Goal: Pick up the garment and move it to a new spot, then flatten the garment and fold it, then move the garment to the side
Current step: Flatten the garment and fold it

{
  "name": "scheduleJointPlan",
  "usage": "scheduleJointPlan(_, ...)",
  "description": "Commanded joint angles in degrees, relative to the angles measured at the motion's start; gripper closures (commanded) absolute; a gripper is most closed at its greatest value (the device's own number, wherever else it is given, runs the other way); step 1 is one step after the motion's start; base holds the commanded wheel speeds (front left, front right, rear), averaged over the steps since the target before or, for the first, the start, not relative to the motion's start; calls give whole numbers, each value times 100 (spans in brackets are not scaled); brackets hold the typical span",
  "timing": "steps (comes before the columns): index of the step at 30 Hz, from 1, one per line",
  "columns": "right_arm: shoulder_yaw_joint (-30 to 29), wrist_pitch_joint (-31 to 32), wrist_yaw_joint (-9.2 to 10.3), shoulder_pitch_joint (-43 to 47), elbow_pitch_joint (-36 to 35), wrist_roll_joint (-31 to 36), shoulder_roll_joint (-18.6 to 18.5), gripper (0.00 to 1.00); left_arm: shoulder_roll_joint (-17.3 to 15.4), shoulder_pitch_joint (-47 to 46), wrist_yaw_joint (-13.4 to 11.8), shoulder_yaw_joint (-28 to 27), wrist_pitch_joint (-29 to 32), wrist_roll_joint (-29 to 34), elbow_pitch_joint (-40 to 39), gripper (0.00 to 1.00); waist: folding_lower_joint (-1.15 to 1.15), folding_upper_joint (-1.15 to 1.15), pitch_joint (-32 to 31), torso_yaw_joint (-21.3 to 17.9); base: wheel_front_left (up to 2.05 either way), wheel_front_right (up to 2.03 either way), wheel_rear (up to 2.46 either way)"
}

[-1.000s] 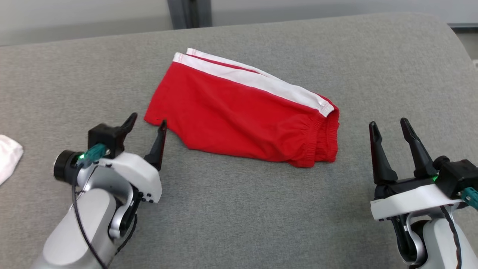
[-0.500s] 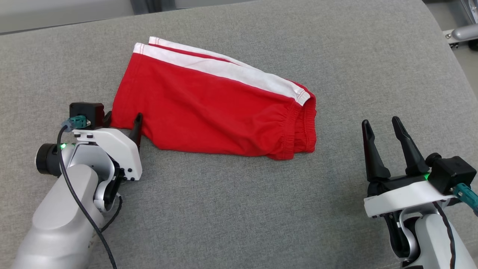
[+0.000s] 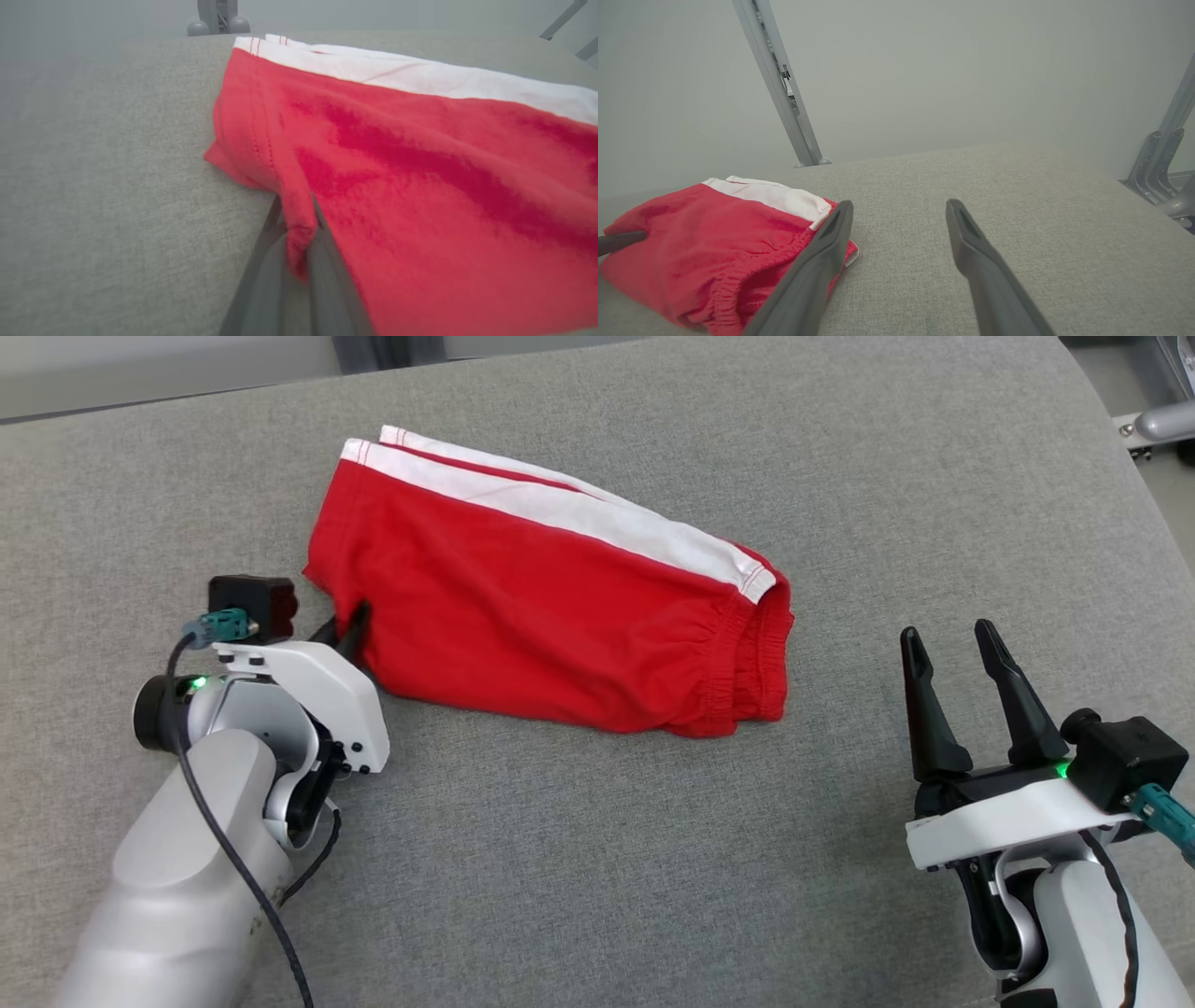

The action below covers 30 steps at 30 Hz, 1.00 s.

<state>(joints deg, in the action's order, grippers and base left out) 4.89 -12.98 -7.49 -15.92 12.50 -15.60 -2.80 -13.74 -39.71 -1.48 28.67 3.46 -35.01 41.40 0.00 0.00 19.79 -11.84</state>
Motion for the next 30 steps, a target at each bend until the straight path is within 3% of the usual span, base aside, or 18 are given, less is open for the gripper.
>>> scheduleJointPlan(1,-32,-43,-2,-2,22,-5,-27,0,-42,8,-78,-95,-79,-76,32,100,0,0,-26,14,0,0,0)
scheduleJointPlan(8,-218,-31,-2,135,12,43,-25,0,76,514,-228,-278,-527,-270,-322,100,0,0,-166,197,0,0,0)
scheduleJointPlan(15,-344,155,-2,251,-159,139,-27,0,77,1370,-614,-348,-717,-359,-1502,100,0,0,-248,598,0,0,0)
scheduleJointPlan(21,-458,297,-2,365,-304,213,-26,0,60,2113,-960,-325,-605,-447,-2427,100,0,0,-340,852,0,0,0)
scheduleJointPlan(28,-430,357,-2,459,-392,218,-27,0,7,2603,-1273,-236,-312,-477,-2915,100,0,0,-408,955,0,0,0)
scheduleJointPlan(29,-433,351,-2,454,-405,210,-26,0,-13,2591,-1306,-247,-352,-424,-2939,54,0,0,-403,964,0,0,0)
scheduleJointPlan(30,-438,356,-2,446,-411,205,-28,0,-20,2584,-1341,-241,-344,-408,-2924,0,0,0,-396,969,0,0,0)
